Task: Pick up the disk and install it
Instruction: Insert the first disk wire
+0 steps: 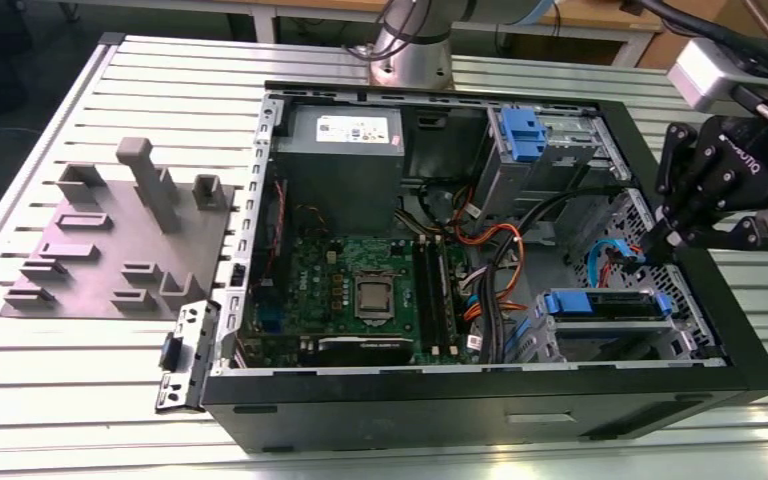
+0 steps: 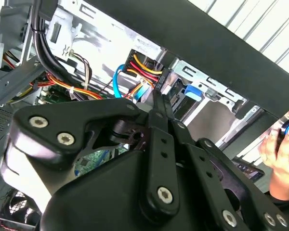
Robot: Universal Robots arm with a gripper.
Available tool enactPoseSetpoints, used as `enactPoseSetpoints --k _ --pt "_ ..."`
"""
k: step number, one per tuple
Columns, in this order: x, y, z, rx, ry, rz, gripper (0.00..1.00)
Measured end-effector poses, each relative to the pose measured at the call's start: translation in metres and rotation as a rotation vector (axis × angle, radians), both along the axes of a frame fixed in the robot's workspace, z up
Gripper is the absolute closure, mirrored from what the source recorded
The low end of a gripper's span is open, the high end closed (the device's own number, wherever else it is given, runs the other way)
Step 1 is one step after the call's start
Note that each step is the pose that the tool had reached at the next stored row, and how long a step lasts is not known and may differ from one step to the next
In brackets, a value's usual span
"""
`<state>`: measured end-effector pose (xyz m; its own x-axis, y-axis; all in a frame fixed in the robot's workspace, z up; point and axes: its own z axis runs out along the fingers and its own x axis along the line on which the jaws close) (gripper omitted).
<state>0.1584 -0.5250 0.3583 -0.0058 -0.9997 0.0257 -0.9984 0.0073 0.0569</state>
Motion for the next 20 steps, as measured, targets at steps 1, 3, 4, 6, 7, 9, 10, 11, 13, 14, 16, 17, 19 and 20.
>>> enactPoseSetpoints --k 1,3,4,6,7,9,10,11,13,14,16,17,19,20 --pt "0.0007 0.0000 -0.0002 0.0002 0.0012 0.000 0.89" --pt "0.0024 0.0003 -0.0005 -0.0008 0.0039 0.000 0.82" --pt "0.0036 0.0006 -0.0006 -0.0028 0.0058 0.000 0.82" --pt "0.0057 0.0012 -0.0013 -0.0090 0.0090 0.000 0.81" --pt "0.0068 0.0014 -0.0016 -0.0122 0.0106 0.000 0.76" --pt "0.0089 0.0017 -0.0024 -0.0159 0.0144 0.000 0.69" --pt "0.0099 0.0019 -0.0028 -0.0172 0.0163 0.000 0.69" --pt "0.0107 0.0020 -0.0032 -0.0191 0.0178 0.000 0.69" --pt "0.0116 0.0023 -0.0045 -0.0293 0.0193 0.000 0.69" --pt "0.0117 0.0025 -0.0055 -0.0363 0.0194 0.000 0.69" --pt "0.0119 0.0032 -0.0070 -0.0499 0.0194 0.000 0.69" --pt "0.0120 0.0039 -0.0077 -0.0527 0.0194 0.001 0.69" --pt "0.0120 0.0053 -0.0085 -0.0529 0.0195 0.001 0.69" --pt "0.0120 0.0059 -0.0089 -0.0529 0.0196 0.001 0.69"
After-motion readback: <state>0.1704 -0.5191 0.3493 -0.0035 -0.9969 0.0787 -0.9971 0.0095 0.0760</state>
